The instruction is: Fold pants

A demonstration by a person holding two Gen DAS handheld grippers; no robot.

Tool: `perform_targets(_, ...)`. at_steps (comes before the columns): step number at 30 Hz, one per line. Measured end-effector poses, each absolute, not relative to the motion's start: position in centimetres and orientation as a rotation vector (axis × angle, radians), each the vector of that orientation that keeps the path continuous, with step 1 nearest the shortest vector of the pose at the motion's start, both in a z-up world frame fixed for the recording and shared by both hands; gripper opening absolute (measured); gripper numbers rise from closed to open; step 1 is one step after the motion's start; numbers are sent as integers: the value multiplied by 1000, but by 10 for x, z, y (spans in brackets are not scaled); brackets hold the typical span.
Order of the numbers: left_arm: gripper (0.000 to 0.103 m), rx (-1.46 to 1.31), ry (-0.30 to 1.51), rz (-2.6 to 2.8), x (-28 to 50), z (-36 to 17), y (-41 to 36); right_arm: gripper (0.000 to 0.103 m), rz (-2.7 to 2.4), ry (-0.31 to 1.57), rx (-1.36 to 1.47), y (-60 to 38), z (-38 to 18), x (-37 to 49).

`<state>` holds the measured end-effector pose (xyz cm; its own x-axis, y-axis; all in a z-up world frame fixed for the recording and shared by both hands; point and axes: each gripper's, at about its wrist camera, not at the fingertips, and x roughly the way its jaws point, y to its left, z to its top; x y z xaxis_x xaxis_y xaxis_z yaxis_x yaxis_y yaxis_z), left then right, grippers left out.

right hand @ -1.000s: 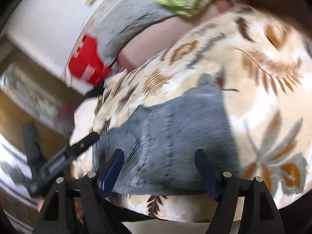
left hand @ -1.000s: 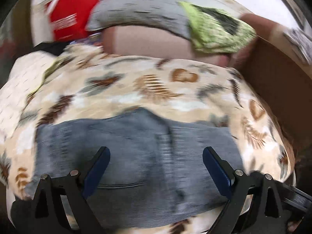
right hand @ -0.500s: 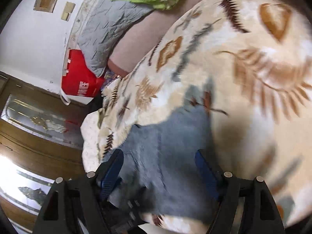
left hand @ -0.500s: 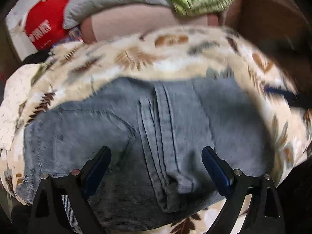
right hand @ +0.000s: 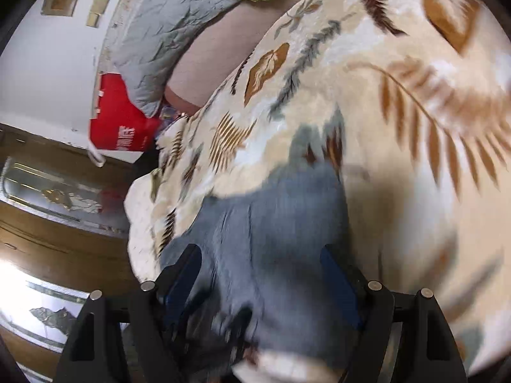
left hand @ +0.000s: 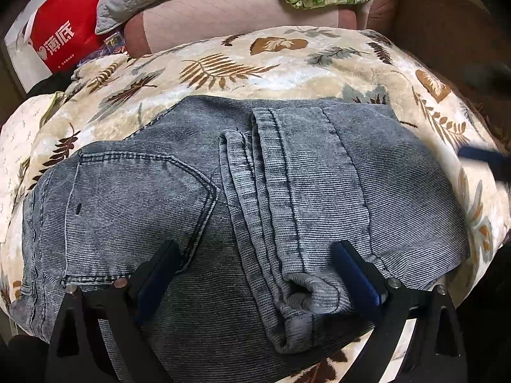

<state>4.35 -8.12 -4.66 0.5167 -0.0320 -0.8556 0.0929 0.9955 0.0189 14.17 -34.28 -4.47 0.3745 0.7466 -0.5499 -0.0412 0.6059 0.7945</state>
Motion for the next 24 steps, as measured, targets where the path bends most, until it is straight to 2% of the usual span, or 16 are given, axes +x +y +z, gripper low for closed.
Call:
perform_targets(3, 97, -24, 1024, -74, 39, -33, -66, 84, 585, 1097, 806, -344, -62, 112)
perform_targets(6, 97, -166, 932, -23, 26, -3, -21, 84, 448, 1150, 648, -342, -80, 101)
perform_targets(8, 97, -247, 876, 81, 16, 9, 19, 84, 515, 1085, 602, -333, -64, 91)
perform_targets(13, 97, -366, 887, 187, 10, 5, 75, 82, 656, 960, 221, -260, -15, 65)
perform_targets(15, 97, -372, 886, 181, 7, 2, 78, 72, 713, 942, 105, -228, -14, 55)
perform_targets(17, 97, -366, 894, 166, 6, -3, 79, 53, 755, 952, -8, -195, -21, 54)
perform_targets(21, 97, -371, 915, 149, 1, -9, 76, 44, 753, 980, -108, -168, -45, 59)
perform_targets(23, 97, -372, 916, 148, 2, -10, 77, 19, 773, 1001, -43, -173, -49, 64)
perform_targets(24, 97, -370, 916, 150, 1, -10, 79, 16, 781, 1003, -18, -175, -48, 66)
